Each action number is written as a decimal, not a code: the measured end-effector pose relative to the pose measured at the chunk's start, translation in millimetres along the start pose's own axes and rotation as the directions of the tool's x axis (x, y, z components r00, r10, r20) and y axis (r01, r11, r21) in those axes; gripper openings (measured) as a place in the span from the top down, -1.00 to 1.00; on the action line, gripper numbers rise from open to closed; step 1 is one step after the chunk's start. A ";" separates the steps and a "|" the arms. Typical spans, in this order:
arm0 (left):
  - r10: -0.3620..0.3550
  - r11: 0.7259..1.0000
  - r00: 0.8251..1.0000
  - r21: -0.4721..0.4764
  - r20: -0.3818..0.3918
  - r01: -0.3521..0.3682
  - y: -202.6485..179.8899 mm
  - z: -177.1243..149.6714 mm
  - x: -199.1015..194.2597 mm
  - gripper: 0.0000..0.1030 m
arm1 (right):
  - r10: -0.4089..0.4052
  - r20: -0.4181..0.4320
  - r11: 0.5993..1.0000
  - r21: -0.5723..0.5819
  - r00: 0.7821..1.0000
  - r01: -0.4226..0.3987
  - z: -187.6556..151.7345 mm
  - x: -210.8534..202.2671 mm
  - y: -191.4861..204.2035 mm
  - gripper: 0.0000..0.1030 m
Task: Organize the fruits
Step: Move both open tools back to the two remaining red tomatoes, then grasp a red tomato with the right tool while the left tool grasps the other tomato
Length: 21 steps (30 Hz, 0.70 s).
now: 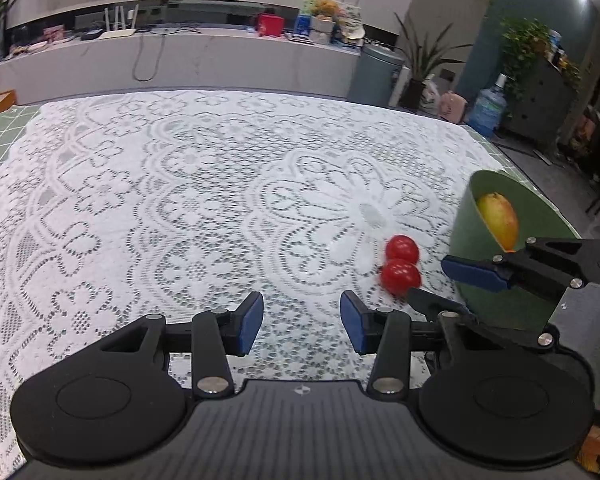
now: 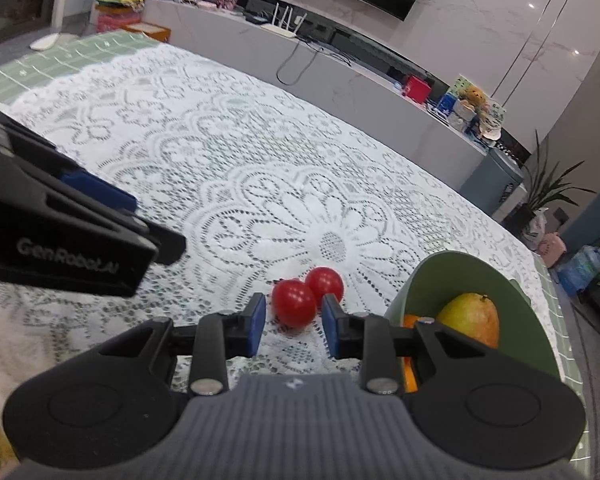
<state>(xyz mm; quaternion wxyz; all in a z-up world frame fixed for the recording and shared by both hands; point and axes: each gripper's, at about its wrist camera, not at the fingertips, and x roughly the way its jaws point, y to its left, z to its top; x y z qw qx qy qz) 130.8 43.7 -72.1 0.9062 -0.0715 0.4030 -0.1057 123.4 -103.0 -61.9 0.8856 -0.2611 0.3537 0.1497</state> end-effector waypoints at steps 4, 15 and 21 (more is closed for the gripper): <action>0.013 1.000 1.000 -0.009 -0.014 -0.013 3.2 -0.1 4.6 -0.02 | -0.025 -0.018 1.000 -0.013 1.000 0.024 3.5 8.7 3.9 0.49; 0.032 0.999 0.999 -0.036 -0.033 -0.033 9.5 -0.7 13.1 -0.02 | -0.082 -0.057 0.995 -0.060 0.995 0.078 10.6 29.7 12.6 0.48; 0.036 0.999 0.999 -0.039 -0.031 -0.037 9.8 -1.1 12.7 -0.02 | -0.089 -0.080 0.990 -0.113 0.993 0.080 8.9 36.3 21.3 0.50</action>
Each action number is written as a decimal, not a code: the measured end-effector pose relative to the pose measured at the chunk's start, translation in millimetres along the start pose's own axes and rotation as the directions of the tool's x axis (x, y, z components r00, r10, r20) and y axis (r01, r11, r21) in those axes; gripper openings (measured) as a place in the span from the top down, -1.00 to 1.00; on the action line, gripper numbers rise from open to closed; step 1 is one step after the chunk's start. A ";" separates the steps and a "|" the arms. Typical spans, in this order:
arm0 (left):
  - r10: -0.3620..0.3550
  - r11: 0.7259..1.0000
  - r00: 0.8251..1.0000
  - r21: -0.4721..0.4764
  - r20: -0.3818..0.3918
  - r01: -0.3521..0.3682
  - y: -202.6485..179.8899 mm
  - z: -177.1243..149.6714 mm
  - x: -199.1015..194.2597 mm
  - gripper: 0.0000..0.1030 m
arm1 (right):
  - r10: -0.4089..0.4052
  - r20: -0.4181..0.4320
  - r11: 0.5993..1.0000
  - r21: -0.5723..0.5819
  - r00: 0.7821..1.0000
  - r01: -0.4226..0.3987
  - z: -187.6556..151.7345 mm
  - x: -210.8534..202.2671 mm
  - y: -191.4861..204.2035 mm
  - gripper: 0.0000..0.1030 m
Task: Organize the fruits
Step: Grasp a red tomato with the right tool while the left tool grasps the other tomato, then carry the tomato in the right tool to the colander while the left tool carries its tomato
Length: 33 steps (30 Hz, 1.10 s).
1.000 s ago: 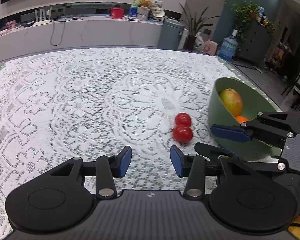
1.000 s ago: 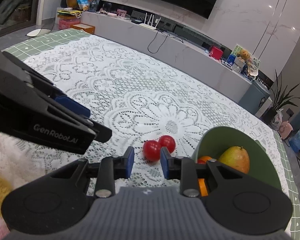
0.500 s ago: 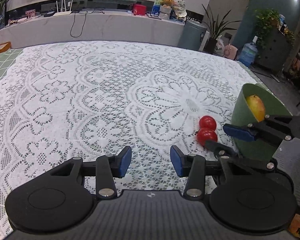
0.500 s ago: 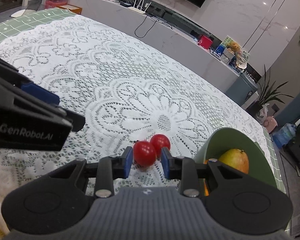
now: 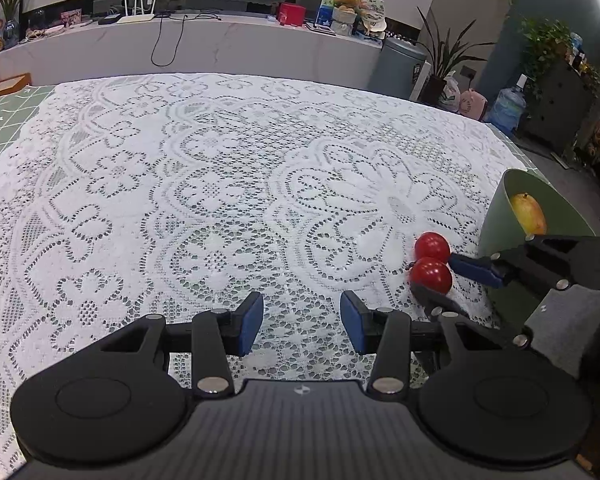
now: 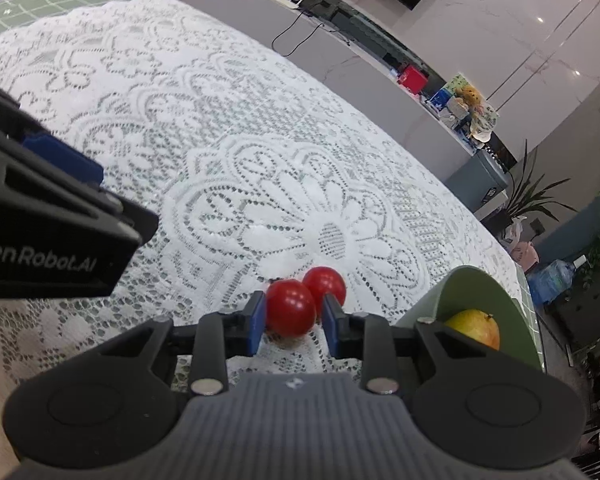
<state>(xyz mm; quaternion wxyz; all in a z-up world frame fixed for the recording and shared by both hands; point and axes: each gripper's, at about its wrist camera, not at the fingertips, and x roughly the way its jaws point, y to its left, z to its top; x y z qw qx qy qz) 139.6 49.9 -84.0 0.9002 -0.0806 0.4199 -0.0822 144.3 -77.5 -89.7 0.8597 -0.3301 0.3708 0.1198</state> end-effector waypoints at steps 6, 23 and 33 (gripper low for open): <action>0.002 1.000 1.000 -0.005 -0.001 -0.002 0.5 0.1 0.3 -0.02 | 0.008 -0.026 1.000 0.002 1.000 -0.008 -1.0 5.4 0.0 0.52; -0.106 0.994 0.990 0.034 0.096 0.103 -12.4 9.2 -8.4 0.01 | 0.063 0.145 0.971 0.219 0.987 -0.094 -5.8 -39.0 -46.5 0.55; -0.205 0.969 0.974 0.157 0.092 0.189 -43.5 21.3 13.0 0.05 | 0.067 0.218 0.861 0.480 0.974 -0.166 -32.9 -68.0 -121.1 0.54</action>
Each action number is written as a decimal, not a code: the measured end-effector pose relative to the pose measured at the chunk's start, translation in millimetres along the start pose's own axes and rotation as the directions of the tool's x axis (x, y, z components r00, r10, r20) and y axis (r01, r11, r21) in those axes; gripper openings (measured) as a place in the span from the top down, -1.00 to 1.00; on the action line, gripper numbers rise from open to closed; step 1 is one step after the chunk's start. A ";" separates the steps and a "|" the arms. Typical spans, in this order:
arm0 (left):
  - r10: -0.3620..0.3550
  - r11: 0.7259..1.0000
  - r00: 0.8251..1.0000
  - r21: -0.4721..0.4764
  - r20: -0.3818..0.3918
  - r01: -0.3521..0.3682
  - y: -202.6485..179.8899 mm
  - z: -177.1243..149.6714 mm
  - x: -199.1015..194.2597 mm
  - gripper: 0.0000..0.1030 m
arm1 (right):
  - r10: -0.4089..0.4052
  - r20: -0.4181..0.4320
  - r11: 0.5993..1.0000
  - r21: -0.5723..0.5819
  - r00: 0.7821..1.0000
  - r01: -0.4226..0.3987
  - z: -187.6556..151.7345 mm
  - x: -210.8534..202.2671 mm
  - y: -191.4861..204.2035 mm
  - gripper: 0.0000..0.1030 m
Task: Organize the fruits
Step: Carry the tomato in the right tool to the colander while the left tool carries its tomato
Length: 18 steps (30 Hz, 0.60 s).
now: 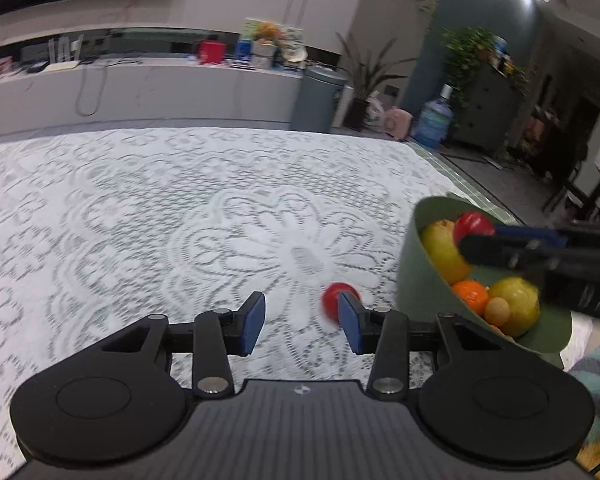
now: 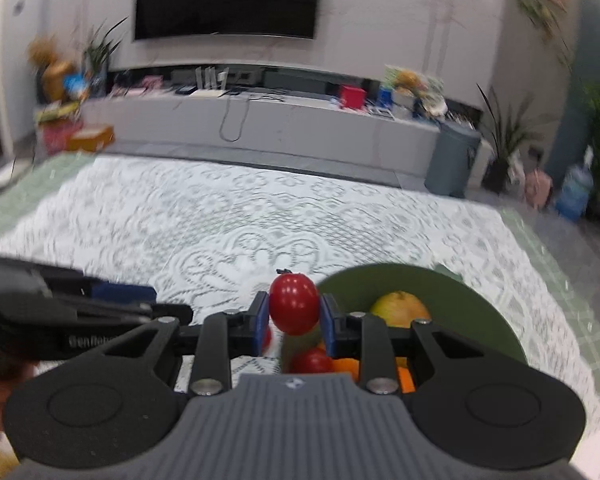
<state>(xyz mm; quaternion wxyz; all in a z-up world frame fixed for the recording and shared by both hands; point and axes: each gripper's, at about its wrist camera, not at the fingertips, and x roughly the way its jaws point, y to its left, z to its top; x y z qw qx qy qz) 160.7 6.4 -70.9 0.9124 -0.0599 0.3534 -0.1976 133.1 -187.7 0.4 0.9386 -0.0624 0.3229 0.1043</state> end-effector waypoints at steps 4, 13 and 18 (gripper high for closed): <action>-0.011 0.999 1.000 0.050 -0.015 0.011 -8.0 -0.2 13.4 0.05 | 0.015 -0.023 0.989 0.150 1.000 -0.011 0.6 -3.5 -36.3 0.54; -0.038 0.990 0.997 0.131 -0.067 0.046 -19.9 -2.0 43.1 0.05 | 0.037 -0.084 0.909 0.417 0.996 0.001 -18.4 2.4 -98.3 0.54; -0.025 0.985 0.995 0.166 -0.101 0.042 -27.0 -1.4 65.5 0.11 | 0.083 -0.089 0.879 0.476 0.993 -0.031 -21.7 9.0 -106.7 0.54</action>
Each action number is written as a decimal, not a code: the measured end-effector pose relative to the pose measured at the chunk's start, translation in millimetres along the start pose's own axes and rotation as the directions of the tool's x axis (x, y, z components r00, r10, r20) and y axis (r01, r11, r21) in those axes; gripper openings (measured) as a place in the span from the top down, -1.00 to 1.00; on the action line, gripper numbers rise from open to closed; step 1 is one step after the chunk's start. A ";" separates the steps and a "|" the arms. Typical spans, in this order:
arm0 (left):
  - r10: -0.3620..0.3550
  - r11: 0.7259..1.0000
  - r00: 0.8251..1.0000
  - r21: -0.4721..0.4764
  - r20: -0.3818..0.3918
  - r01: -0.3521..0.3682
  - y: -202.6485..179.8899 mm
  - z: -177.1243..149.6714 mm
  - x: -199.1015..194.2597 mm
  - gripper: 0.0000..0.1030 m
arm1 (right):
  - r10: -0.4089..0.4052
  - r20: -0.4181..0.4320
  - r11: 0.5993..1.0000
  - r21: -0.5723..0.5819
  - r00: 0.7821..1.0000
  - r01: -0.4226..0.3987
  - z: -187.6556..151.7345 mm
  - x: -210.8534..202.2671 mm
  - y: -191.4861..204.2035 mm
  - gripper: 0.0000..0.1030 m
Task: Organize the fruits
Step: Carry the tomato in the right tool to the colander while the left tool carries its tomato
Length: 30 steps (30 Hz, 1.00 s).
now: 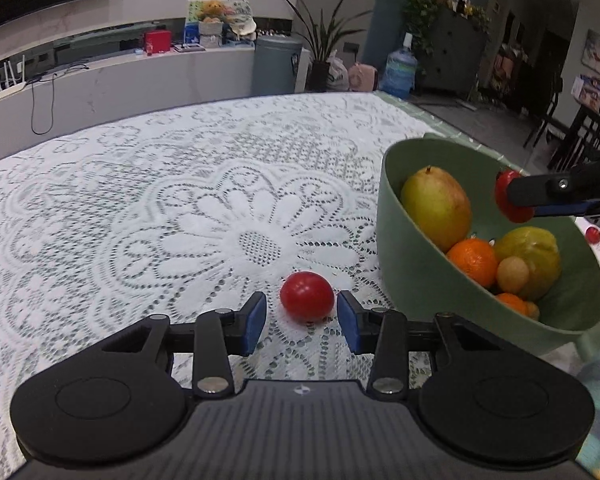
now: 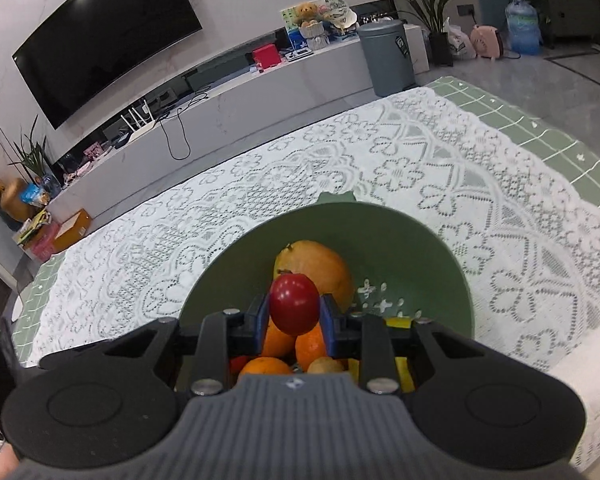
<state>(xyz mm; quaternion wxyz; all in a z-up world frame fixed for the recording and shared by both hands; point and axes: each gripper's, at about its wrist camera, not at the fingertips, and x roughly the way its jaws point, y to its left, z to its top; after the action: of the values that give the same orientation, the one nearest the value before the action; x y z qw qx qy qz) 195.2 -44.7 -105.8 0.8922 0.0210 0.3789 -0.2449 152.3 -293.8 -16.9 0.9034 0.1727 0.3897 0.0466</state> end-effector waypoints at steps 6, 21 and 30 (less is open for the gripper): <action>0.018 1.000 1.000 0.025 -0.016 -0.018 -4.9 2.4 13.4 0.20 | -0.020 0.023 0.998 0.064 1.000 0.018 3.7 2.7 -13.2 0.54; 0.004 1.000 1.000 -0.017 -0.014 -0.004 -2.2 4.0 12.7 0.31 | -0.206 -0.021 0.975 0.082 0.978 0.207 11.7 28.7 -22.7 0.54; 0.009 0.996 0.999 -0.093 0.034 -0.006 6.6 15.6 -11.0 0.31 | -0.220 -0.067 0.973 0.053 0.973 0.224 11.6 41.5 -18.2 0.53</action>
<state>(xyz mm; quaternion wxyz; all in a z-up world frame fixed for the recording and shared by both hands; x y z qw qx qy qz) 202.0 -37.7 -88.2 0.8995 -0.0235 0.3744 -0.2239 188.5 -305.0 -44.4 0.8852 0.1536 0.4349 -0.0612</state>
